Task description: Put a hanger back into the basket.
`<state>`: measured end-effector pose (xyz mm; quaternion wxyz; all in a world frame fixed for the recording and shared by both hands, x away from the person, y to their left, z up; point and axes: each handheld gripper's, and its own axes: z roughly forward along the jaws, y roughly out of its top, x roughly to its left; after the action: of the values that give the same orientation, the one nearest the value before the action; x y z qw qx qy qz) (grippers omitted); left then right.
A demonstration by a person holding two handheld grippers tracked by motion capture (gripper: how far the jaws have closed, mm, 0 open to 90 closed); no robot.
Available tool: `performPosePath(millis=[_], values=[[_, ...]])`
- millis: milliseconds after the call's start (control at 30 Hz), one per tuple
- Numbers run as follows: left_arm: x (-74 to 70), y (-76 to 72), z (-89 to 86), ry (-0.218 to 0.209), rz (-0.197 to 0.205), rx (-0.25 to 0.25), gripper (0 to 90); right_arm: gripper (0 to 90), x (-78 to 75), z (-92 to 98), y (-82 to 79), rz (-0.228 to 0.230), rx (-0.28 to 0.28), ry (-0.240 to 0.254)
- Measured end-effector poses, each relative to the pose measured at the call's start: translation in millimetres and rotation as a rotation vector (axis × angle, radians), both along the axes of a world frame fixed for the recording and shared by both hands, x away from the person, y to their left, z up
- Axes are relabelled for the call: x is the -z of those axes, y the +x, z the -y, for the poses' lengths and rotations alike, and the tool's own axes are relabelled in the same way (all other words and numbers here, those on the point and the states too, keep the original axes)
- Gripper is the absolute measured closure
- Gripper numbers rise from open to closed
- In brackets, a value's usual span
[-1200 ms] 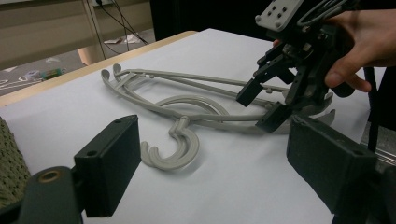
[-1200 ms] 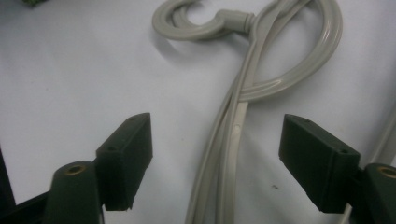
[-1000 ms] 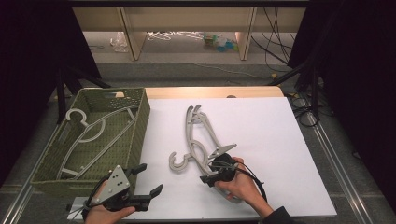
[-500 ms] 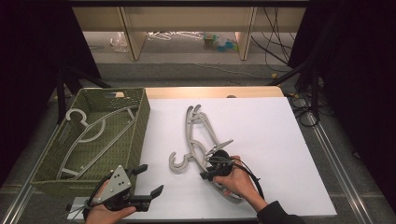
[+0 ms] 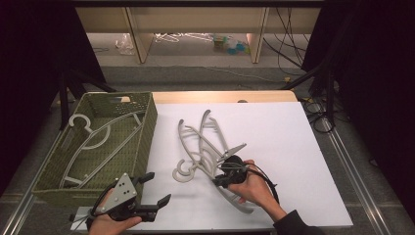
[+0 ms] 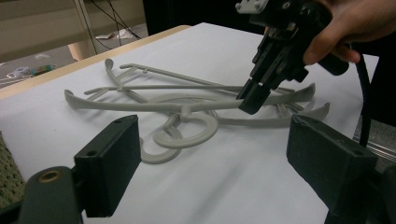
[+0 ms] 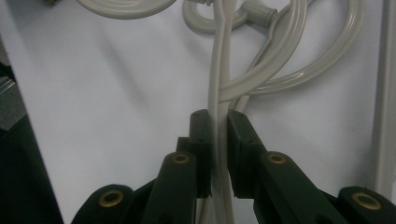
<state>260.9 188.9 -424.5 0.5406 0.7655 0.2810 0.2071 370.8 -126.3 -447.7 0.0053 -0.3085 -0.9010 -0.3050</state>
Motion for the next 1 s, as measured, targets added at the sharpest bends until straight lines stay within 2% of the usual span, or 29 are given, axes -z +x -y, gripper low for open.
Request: performPosePath(millis=[100, 133, 200, 333, 400, 533, 667, 700, 833, 867, 1000], values=[[0.1, 0.8, -0.3, 0.001, 0.004, -0.002, 17.7, 82.1, -5.6, 4.9, -2.9, 0.008, -0.025, -0.014], [1.5, 0.5, 0.6, -0.007, -0.002, -0.002, 17.7, 82.2, -8.5, 9.0, -4.6, 0.008, -0.049, -0.022], [1.6, 0.3, 0.7, -0.003, -0.001, -0.003, 17.9, 82.2, -10.2, 11.5, -5.7, 0.007, -0.056, -0.025], [1.6, 0.9, 0.2, 0.024, 0.011, -0.004, 18.6, 82.3, -17.0, 25.5, -9.8, 0.013, -0.118, -0.028], [2.4, 1.2, 1.1, 0.030, 0.010, -0.003, 18.6, 82.3, -19.1, 28.8, -10.8, 0.011, -0.127, -0.030], [5.6, 2.2, 6.6, 0.059, 0.011, 0.008, 19.7, 82.3, -25.9, 42.2, -16.9, 0.029, -0.182, -0.018], [6.9, 2.7, 9.1, 0.070, 0.016, 0.018, 21.8, 82.3, -29.0, 49.0, -22.5, 0.023, -0.198, -0.011], [8.0, 4.2, 10.3, 0.088, 0.016, 0.010, 22.0, 82.4, -31.0, 53.9, -25.7, 0.024, -0.222, 0.000], [9.0, 6.6, 15.9, 0.091, 0.005, 0.008, 22.3, 82.4, -34.4, 60.3, -30.1, 0.020, -0.229, 0.017], [9.4, 9.0, 19.8, 0.106, 0.016, 0.020, 22.8, 82.4, -35.9, 64.2, -33.0, 0.012, -0.237, 0.022], [10.8, 13.4, 31.1, 0.134, 0.011, 0.040, 24.1, 82.4, -35.7, 67.7, -37.1, 0.013, -0.253, 0.032]])
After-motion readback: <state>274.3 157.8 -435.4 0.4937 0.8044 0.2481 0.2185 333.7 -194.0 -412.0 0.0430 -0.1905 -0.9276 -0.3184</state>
